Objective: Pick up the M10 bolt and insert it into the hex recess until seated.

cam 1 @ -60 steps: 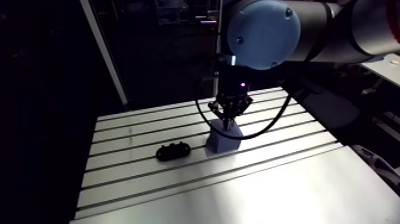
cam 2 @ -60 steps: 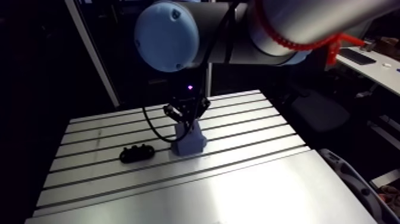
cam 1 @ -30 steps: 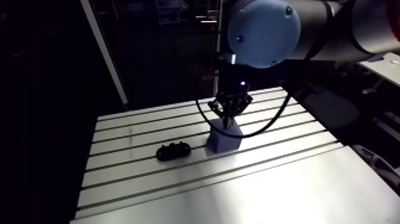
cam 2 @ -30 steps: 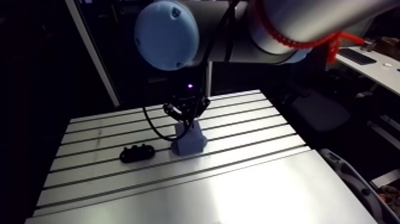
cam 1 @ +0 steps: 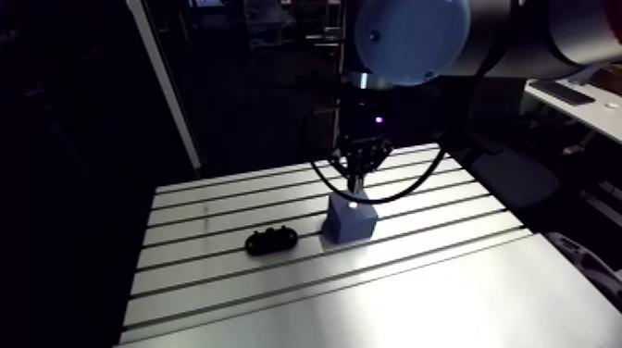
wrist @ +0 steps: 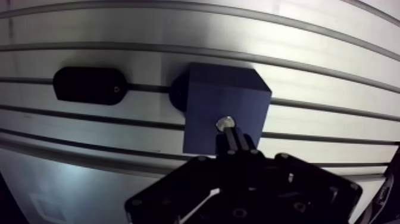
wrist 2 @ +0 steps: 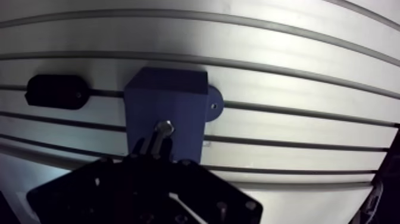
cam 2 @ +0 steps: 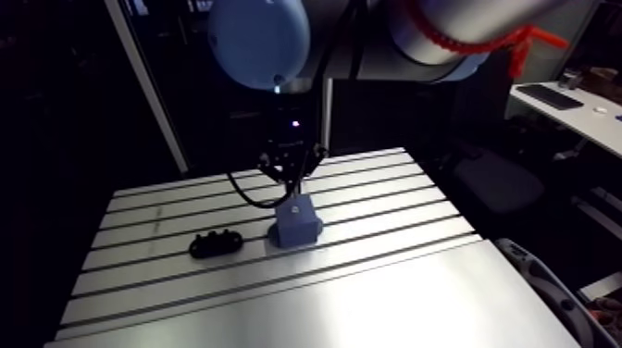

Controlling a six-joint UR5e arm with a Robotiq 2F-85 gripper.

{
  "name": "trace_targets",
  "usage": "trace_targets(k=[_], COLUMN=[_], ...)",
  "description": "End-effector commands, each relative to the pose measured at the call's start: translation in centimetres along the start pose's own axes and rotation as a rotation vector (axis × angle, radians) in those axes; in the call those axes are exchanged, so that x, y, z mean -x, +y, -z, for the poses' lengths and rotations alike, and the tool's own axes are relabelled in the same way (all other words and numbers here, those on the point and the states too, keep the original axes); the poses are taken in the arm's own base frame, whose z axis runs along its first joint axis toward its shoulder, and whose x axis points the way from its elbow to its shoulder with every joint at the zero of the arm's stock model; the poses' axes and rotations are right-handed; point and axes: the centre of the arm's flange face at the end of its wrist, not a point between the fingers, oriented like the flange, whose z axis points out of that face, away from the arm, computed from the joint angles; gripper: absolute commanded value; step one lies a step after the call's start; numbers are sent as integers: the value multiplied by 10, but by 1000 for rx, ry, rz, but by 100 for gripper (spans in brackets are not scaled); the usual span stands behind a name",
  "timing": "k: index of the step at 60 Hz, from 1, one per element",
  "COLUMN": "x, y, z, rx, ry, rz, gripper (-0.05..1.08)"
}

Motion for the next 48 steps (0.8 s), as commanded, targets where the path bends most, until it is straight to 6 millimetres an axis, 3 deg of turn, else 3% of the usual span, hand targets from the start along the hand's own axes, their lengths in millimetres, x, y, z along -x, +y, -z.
trace_targets(k=[1, 7, 11, 12, 13, 14, 15, 16, 17, 18, 32, 48], x=[5, 6, 7, 7, 7, 7, 7, 8, 8, 9, 13, 13], y=[-2, -4, -4, -4, -4, -4, -4, -4, -4, -5, -5, -5], z=[30, 40, 43, 45, 45, 44, 44, 43, 43, 42, 53, 114], rx=[-5, -9, -10, -9, -9, -10, -10, -12, -12, -15, -9, 15], ry=[-9, -11, -10, -11, -11, -17, -17, -30, -30, -42, -31, 40], rz=[-2, -12, -13, -17, -17, -18, -18, -18, -18, -17, -20, -68], gripper=[108, 107, 100, 83, 83, 56, 56, 24, 24, 2, 0, 0])
